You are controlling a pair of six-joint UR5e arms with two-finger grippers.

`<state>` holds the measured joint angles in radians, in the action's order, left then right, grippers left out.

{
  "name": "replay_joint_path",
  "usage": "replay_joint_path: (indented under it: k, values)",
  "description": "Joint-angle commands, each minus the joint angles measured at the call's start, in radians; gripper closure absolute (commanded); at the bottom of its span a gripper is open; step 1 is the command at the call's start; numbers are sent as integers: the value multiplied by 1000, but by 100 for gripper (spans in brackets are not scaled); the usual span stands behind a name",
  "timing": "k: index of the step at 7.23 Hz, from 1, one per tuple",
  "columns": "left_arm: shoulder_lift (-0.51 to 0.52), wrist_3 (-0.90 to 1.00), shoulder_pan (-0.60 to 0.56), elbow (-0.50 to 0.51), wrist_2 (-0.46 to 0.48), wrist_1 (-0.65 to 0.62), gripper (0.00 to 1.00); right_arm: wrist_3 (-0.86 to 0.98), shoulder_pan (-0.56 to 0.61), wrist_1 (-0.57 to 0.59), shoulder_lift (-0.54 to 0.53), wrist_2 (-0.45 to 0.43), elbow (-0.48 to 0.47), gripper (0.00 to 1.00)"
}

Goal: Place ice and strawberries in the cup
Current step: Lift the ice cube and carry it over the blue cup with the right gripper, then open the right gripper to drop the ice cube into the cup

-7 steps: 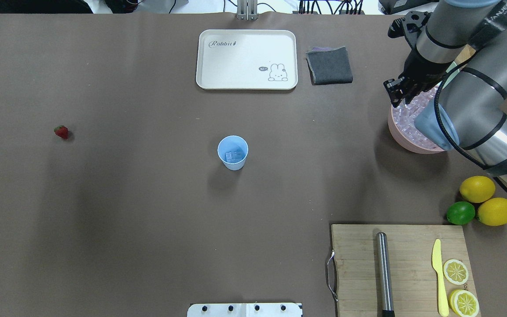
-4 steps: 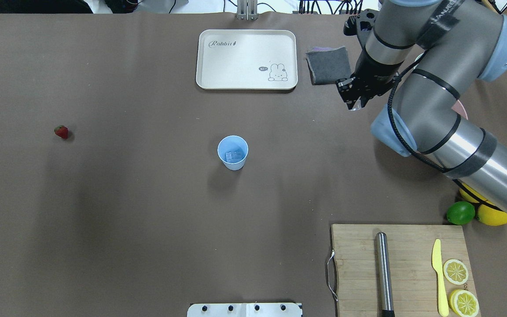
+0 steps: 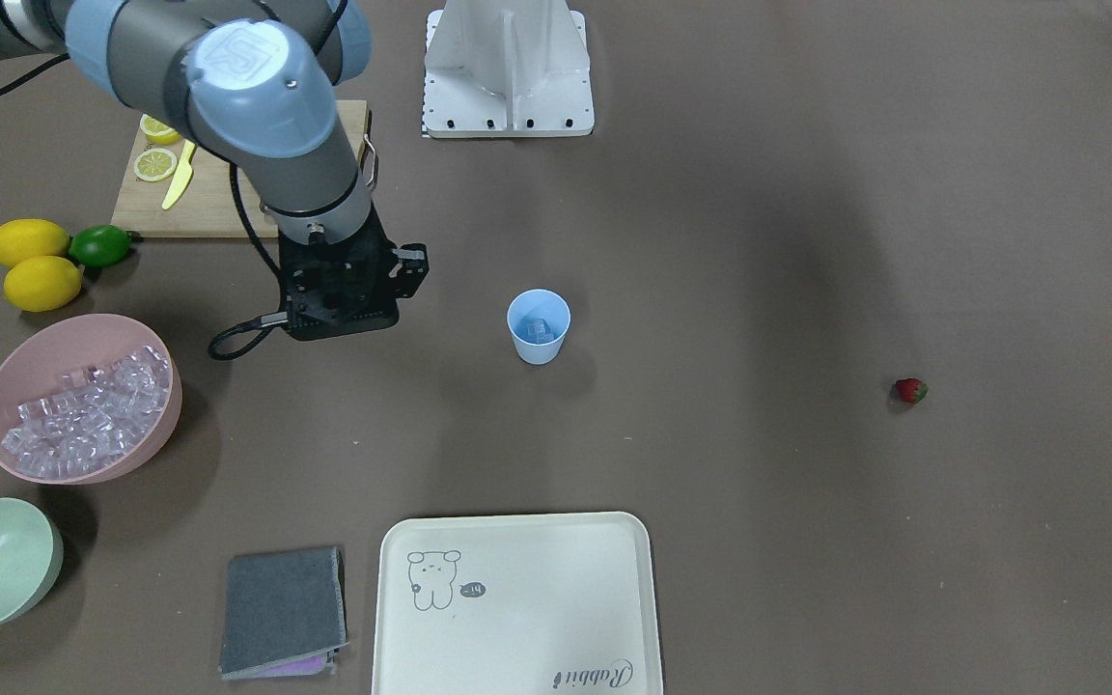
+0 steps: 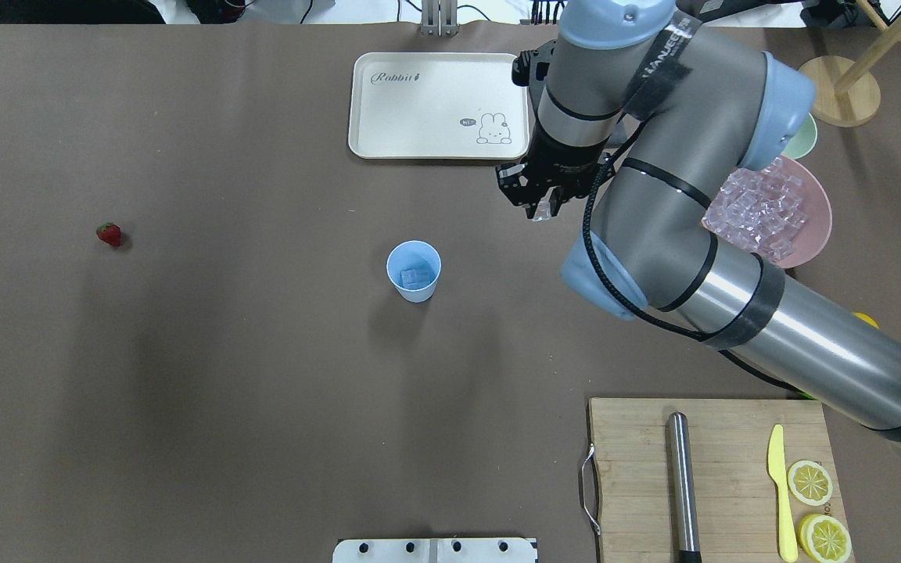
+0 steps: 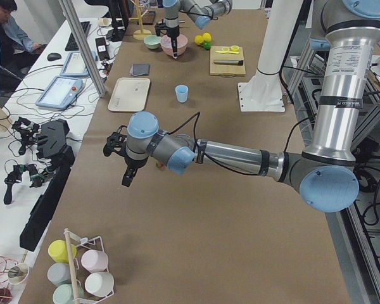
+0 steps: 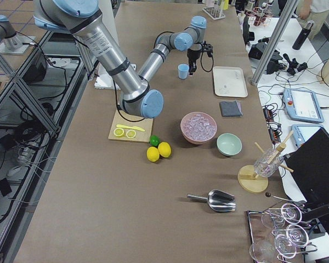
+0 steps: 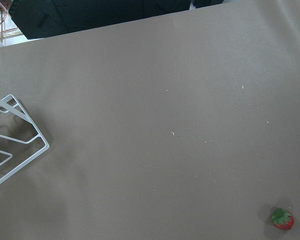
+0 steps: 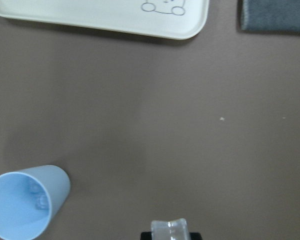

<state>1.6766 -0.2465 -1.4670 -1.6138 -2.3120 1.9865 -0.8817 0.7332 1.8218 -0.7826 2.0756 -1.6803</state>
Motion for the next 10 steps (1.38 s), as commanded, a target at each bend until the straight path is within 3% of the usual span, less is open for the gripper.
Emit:
replay_joint_path:
  k: [1, 3, 6, 8, 9, 10]
  values:
    - [6, 1, 1, 17, 0, 0, 2, -129, -95, -6, 109, -73, 65, 97]
    - [8, 1, 2, 29, -1, 0, 2, -181, -142, -12, 190, -114, 135, 97]
    - [12, 3, 2, 40, -1, 2, 2, -215, -164, -142, 200, -160, 244, 97]
    - [11, 1, 2, 35, -1, 3, 2, -214, -175, -145, 198, -183, 263, 95]
    - [11, 1, 2, 35, -1, 3, 2, -215, -179, -156, 194, -183, 264, 59]
    - [11, 3, 2, 38, -1, 3, 2, -220, -192, -157, 191, -193, 264, 47]
